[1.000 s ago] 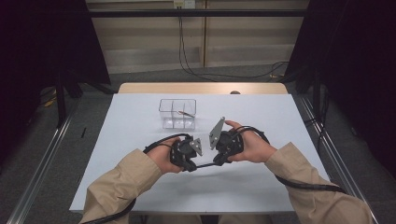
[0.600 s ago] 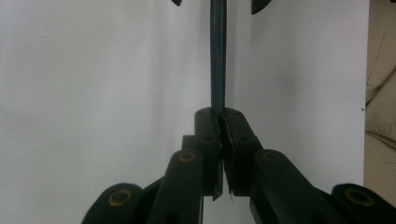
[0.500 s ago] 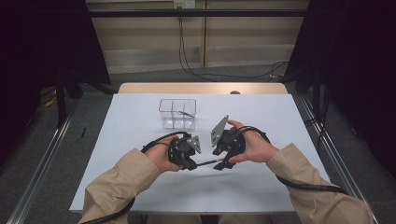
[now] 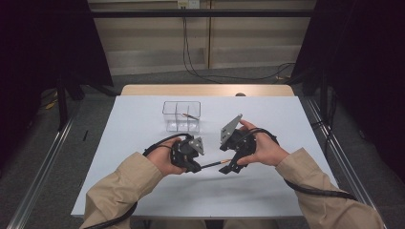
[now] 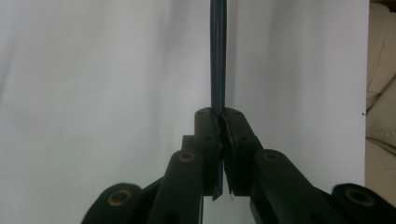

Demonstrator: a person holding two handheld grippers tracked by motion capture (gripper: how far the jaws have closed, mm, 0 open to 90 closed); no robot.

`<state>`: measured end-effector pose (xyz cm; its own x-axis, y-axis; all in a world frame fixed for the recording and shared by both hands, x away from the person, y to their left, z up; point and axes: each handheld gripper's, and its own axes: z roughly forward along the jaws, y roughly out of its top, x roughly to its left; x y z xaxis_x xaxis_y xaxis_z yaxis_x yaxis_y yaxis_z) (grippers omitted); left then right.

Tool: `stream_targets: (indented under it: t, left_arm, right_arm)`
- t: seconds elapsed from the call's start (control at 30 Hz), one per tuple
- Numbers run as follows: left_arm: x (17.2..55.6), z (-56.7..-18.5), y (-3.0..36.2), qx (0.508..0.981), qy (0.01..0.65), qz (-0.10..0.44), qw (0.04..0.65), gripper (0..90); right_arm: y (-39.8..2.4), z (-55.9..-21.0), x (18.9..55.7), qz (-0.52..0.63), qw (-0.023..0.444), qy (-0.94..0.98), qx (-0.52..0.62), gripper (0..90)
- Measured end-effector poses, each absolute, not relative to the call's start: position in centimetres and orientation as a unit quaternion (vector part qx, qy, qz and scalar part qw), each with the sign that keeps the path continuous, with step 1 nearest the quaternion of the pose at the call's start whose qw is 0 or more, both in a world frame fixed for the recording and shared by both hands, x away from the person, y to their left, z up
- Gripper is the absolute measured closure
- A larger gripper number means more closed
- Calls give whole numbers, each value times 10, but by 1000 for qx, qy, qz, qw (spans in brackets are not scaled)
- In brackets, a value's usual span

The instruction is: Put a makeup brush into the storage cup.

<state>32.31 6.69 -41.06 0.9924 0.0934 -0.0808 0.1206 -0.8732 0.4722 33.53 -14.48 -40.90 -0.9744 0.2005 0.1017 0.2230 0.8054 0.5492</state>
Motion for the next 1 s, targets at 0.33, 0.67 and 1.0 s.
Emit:
stream_targets:
  t: [0.33,0.67,1.0]
  left_arm:
    - [324,-412,71,965,62,-25,255,853]
    - [324,-412,75,960,72,-24,269,853]
    - [324,-412,80,954,82,-21,286,853]
  right_arm:
    - [-160,-408,334,-359,19,-922,-142,136]
    - [-175,-409,331,-459,5,-871,-175,135]
    - [-184,-411,328,-510,-5,-839,-191,118]
